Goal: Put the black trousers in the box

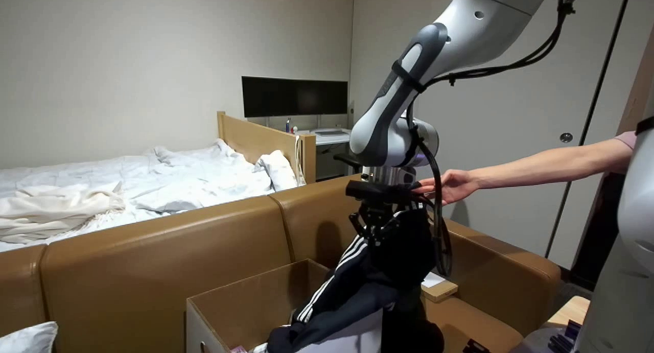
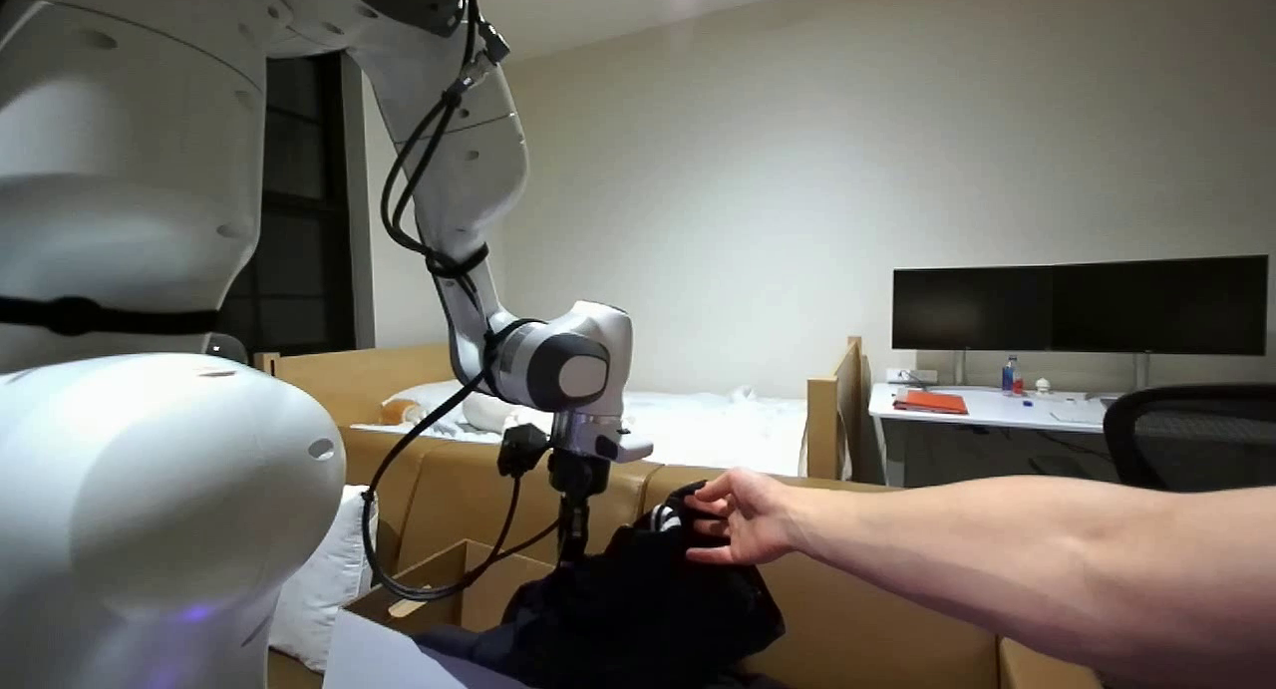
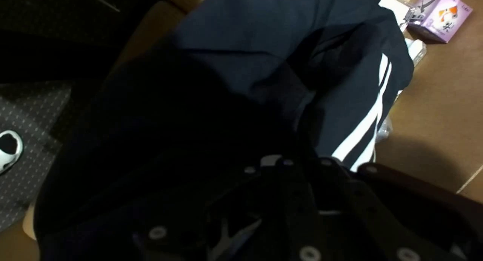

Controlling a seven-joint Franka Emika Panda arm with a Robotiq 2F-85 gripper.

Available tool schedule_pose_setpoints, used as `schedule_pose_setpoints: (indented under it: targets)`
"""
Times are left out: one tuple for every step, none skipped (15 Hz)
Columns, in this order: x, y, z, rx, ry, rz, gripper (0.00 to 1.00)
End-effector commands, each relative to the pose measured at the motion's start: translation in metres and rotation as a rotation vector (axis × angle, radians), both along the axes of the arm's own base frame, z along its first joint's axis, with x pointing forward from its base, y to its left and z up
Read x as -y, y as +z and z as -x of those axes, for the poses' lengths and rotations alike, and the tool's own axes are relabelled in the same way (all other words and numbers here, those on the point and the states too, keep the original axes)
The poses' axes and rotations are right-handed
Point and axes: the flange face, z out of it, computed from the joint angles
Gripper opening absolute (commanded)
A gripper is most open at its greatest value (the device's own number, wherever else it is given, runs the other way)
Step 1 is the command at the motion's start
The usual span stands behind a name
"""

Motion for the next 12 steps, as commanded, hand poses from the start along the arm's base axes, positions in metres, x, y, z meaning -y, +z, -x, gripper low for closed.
schedule_pose_setpoints:
  targets:
    - [-0.028, 0.050, -0.010, 0.047, 0.081, 0.085, 0.00]
    - [-0.048, 0.070, -0.019, 0.065, 0.127, 0.131, 0.01]
    - [-0.066, 0.086, -0.026, 0.083, 0.182, 0.166, 0.01]
    - [-0.086, 0.102, -0.034, 0.096, 0.232, 0.194, 0.01]
    - [-0.111, 0.116, -0.044, 0.109, 0.294, 0.214, 0.01]
    - [-0.136, 0.131, -0.052, 0.124, 0.349, 0.229, 0.01]
    - [-0.162, 0.141, -0.061, 0.133, 0.414, 0.232, 0.01]
    - [-0.187, 0.148, -0.070, 0.137, 0.472, 0.228, 0.01]
    - [-0.212, 0.154, -0.078, 0.143, 0.518, 0.228, 0.01]
    - [-0.234, 0.155, -0.085, 0.144, 0.564, 0.225, 0.01]
    - [-0.256, 0.152, -0.092, 0.146, 0.608, 0.218, 0.01]
    - [-0.275, 0.148, -0.099, 0.147, 0.642, 0.211, 0.01]
